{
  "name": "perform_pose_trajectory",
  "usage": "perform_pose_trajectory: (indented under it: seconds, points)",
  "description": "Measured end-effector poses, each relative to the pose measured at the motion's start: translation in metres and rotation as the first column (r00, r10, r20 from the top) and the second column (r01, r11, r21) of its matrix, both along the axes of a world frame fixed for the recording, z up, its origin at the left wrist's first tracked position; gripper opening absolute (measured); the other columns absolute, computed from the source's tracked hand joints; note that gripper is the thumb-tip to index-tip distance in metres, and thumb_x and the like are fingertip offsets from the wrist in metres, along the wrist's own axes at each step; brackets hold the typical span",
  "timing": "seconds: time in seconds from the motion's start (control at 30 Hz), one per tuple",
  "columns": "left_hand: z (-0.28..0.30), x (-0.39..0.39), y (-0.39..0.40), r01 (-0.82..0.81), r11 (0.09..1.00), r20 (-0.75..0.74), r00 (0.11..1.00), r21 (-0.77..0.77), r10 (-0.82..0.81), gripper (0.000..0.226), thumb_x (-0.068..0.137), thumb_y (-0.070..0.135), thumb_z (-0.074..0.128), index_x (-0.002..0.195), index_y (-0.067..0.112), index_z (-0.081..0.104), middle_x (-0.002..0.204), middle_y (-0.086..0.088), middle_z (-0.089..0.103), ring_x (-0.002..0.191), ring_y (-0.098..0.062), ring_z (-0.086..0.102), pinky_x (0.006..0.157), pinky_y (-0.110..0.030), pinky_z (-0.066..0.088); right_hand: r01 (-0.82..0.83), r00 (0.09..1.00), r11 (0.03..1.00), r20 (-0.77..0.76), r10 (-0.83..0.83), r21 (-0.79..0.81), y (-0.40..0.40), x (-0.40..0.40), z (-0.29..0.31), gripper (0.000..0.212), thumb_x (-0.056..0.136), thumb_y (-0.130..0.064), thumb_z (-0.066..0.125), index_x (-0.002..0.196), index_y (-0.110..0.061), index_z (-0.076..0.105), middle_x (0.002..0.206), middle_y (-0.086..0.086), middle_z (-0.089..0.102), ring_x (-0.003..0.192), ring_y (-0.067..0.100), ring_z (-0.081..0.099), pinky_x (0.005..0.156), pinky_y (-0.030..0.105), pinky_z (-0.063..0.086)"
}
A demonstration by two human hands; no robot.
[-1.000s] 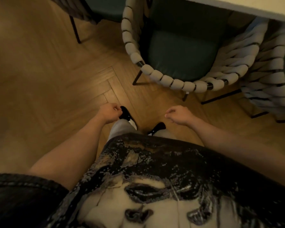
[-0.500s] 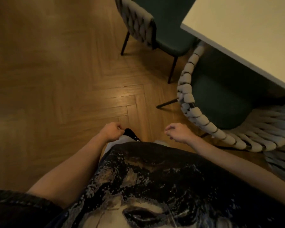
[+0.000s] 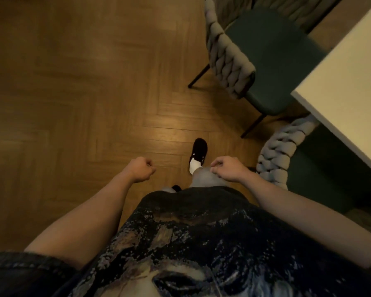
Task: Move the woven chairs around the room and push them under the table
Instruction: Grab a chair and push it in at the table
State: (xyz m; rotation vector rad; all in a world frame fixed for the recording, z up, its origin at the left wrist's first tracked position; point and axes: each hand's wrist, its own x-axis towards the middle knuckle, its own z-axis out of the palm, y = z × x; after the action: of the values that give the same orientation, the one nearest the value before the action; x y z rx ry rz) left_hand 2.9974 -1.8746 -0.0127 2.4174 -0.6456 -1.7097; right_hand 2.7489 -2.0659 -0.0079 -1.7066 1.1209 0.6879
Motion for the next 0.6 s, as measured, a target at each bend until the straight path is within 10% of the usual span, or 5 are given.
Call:
perform_pose_trajectory:
  seconds: [0.6]
  points:
    - [0.002, 0.207, -0.191, -0.103, 0.993, 0.07, 0.992, -0.056, 0.107, 0.007, 0.098, 0.02, 0.057, 0.095, 0.02, 0.064, 0.096, -0.007, 0.07, 0.085, -0.021, 0.069, 0.074, -0.034, 0.055, -0.164, 0.986, 0.986, -0.023, 0.164, 0.002, -0.225, 0.236, 0.0, 0.013, 0.097, -0.03, 0.066, 0.109, -0.026, 0.068, 0.099, -0.002, 0.064, 0.095, 0.017, 0.06, 0.087, 0.036, 0.053]
